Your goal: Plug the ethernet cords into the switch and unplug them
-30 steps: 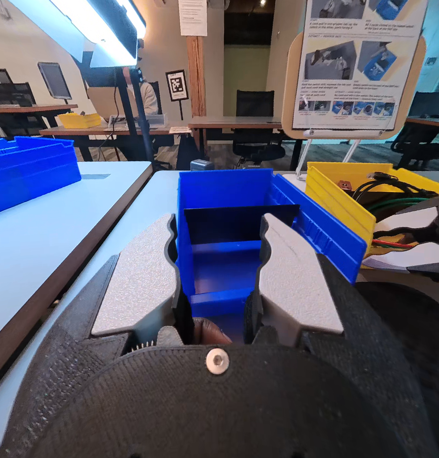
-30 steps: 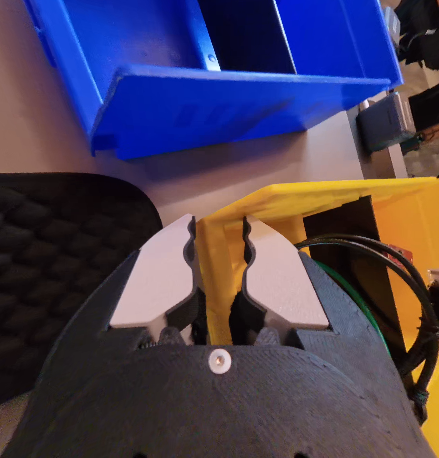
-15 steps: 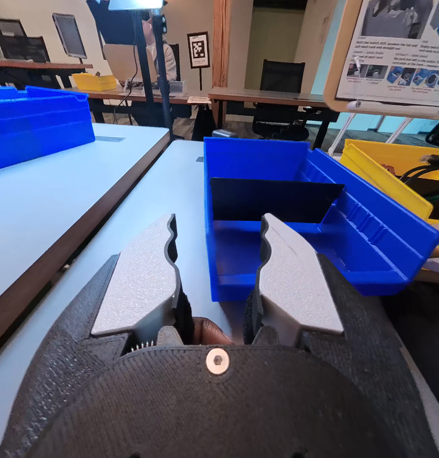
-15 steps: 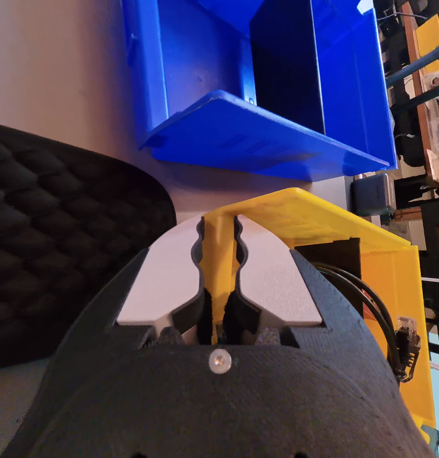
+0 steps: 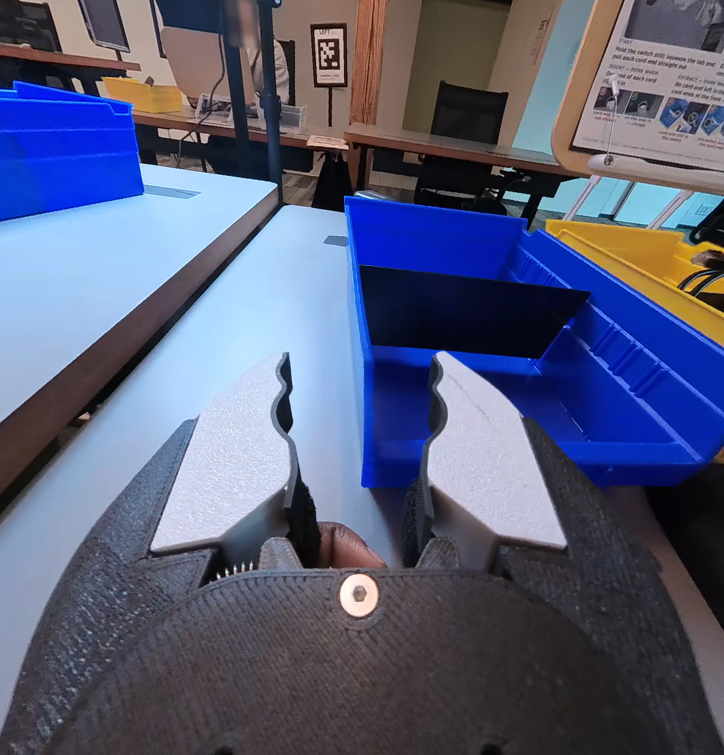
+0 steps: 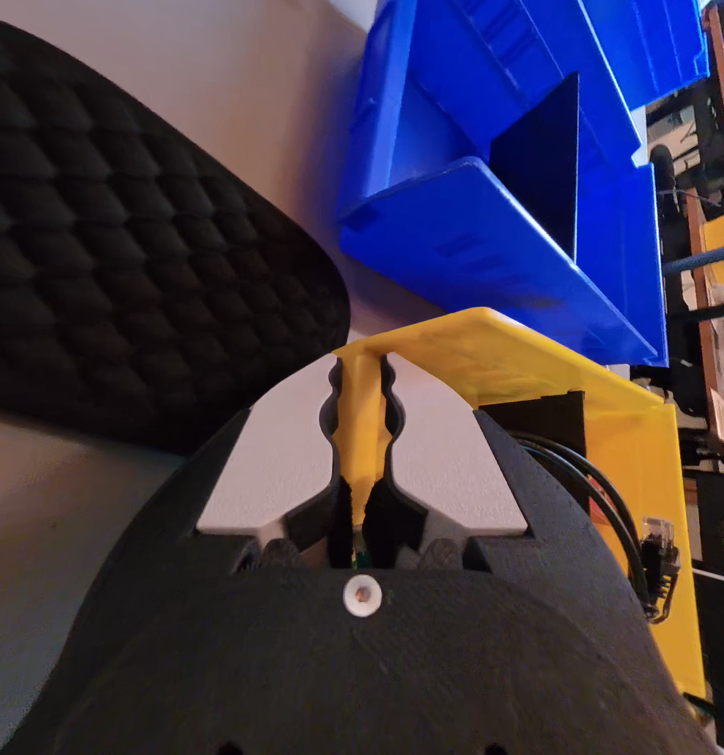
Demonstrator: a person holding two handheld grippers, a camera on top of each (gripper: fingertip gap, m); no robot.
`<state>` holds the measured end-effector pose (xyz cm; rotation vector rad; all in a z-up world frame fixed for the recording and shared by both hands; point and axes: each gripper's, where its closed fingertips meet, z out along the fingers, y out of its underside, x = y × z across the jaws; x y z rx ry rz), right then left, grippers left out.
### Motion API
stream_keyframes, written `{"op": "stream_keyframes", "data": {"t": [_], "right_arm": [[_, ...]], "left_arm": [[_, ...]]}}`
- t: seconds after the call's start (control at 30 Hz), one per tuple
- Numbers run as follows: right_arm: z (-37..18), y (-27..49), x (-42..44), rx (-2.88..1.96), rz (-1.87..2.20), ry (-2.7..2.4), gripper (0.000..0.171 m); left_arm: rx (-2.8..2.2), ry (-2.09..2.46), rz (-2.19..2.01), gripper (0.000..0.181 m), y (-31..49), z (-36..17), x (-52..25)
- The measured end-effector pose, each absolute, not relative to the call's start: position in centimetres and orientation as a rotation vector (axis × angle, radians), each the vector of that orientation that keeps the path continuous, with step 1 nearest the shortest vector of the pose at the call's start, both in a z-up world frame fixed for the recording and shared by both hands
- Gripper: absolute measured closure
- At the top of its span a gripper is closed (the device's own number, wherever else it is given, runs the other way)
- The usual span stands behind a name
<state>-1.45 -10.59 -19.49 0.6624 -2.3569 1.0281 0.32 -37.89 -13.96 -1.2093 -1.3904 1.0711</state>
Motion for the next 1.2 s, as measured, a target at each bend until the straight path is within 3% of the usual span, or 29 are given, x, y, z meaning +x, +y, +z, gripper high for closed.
{"op": "stream_keyframes", "data": {"t": [0.1, 0.23, 0.33, 0.5, 0.67, 0.83, 1.2], "right_arm": [[-19.4, -9.8, -1.4, 0.626, 1.036, -2.380, 0.151], [-13.6, -11.4, -1.0, 0.278, 1.375, -2.172, 0.108], [-10.6, -13.5, 0.3, -0.009, 1.609, -2.042, 0.096], [-16.8, -17.4, 0.7, -0.243, 1.392, -2.371, 0.081], [-16.8, -19.3, -0.2, -0.376, 1.442, -2.407, 0.106], [-17.0, -18.9, -1.8, -0.360, 1.319, -2.377, 0.142], [-11.3, -16.6, -1.8, -0.225, 1.453, -2.093, 0.151]], "left_arm": [[-1.218, -1.391, 1.068, 0.116, -37.8, -14.2, 0.2], [-1.227, -1.395, 1.061, 0.116, -37.9, -14.7, -0.1], [-1.225, -1.378, 1.055, 0.115, -37.6, -15.0, -0.6], [-1.256, -1.400, 1.077, 0.116, -37.4, -15.9, -1.3], [-1.243, -1.413, 1.101, 0.135, -37.2, -15.8, -1.6], [-1.254, -1.473, 1.193, 0.177, -37.8, -15.9, -1.3], [-1.065, -1.090, 1.607, 0.177, -33.8, -4.4, 2.9]]}}
